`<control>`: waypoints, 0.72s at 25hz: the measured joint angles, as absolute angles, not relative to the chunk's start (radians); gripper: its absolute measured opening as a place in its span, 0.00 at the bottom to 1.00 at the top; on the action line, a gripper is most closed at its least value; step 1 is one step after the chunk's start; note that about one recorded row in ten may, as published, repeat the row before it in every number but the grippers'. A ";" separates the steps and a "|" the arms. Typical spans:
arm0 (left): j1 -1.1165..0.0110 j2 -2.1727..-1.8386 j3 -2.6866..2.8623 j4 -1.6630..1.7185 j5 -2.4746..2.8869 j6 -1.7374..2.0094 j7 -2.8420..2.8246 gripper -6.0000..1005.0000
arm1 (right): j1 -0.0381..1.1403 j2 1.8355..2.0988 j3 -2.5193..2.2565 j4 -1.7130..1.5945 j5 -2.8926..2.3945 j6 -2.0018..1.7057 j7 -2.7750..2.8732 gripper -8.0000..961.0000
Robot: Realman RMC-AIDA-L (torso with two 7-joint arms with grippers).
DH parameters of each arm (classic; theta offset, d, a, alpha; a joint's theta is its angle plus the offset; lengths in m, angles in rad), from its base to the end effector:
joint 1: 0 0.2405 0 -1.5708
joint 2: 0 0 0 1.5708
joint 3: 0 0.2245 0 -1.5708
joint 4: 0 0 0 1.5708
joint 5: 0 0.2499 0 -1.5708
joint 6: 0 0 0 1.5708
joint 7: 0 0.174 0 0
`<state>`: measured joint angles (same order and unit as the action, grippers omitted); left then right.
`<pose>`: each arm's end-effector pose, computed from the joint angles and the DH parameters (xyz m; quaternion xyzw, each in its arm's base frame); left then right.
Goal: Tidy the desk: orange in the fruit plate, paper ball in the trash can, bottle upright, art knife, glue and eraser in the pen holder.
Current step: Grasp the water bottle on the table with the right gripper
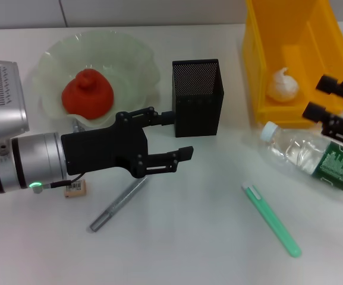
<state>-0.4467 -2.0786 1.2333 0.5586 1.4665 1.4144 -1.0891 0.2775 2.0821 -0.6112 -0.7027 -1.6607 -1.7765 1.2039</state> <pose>-0.2169 0.3361 -0.0724 -0.9416 -0.1129 -0.2955 0.1155 0.2789 0.2996 0.0515 -0.8721 0.1738 0.3957 0.2293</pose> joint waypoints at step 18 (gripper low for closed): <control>-0.446 -2.079 1.233 0.558 1.457 1.413 -1.089 0.78 | 0.313 2.076 -0.757 -0.617 -1.702 -1.699 1.171 0.71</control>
